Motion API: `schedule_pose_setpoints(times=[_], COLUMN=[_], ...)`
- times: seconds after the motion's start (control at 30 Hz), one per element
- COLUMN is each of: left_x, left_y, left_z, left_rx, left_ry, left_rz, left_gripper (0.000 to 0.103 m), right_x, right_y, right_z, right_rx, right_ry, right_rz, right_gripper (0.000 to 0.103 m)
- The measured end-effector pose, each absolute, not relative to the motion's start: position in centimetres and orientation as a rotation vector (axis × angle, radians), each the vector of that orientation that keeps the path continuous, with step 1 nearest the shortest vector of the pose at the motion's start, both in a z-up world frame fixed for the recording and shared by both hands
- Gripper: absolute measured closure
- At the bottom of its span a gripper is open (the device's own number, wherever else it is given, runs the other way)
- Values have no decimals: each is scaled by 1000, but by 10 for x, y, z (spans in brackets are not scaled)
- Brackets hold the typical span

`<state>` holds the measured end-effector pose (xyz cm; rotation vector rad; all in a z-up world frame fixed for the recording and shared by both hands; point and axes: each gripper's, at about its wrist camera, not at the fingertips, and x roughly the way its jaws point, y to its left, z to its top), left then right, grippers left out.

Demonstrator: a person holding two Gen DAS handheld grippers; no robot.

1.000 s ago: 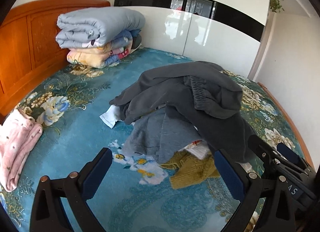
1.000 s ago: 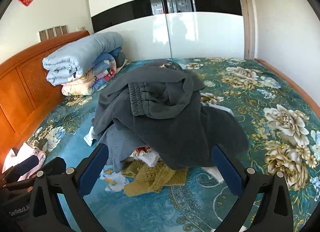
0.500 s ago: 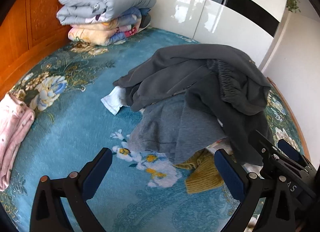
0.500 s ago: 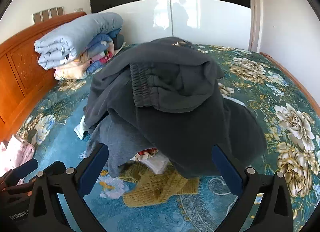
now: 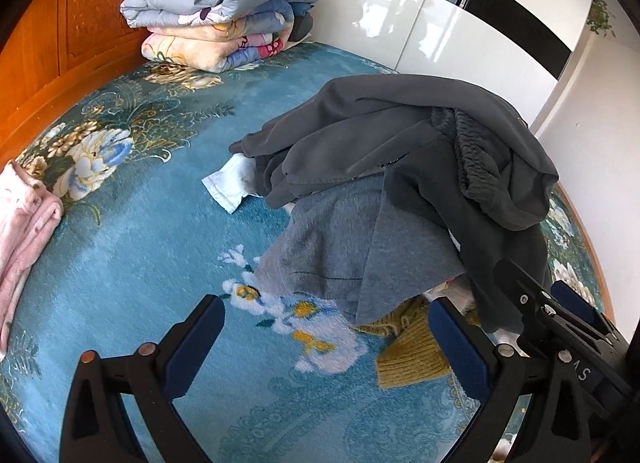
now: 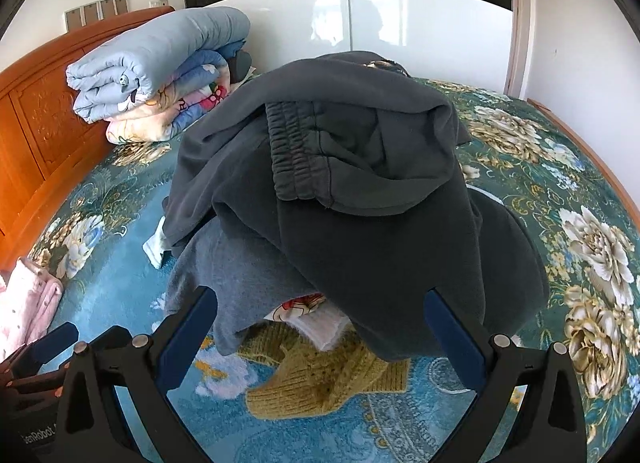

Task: Fold clothes
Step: 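Reach both grippers toward the heap of dark grey clothes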

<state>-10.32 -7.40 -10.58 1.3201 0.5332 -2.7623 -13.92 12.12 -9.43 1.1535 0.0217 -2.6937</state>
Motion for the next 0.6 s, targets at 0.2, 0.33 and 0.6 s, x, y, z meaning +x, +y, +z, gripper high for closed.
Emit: schedule_pose_setpoints(times=[0.2,0.33,0.6], left_x=[-102,-101,-101], left_y=[-74,-76,-78], left_z=[-109,-110,-110], left_rx=[1329,1327,1320], left_ry=[545,577,581], left_rz=[-2761,-2759,-2759], left_gripper=[0,0,0], right_x=[-139,-140,-141], right_y=[121,121,119], right_z=[-97,-98,-97], right_rx=[1166,1170,1181], right_ry=[29,19,9], right_rz=[-2684,-2674,-2666], right_gripper=[0,0,0])
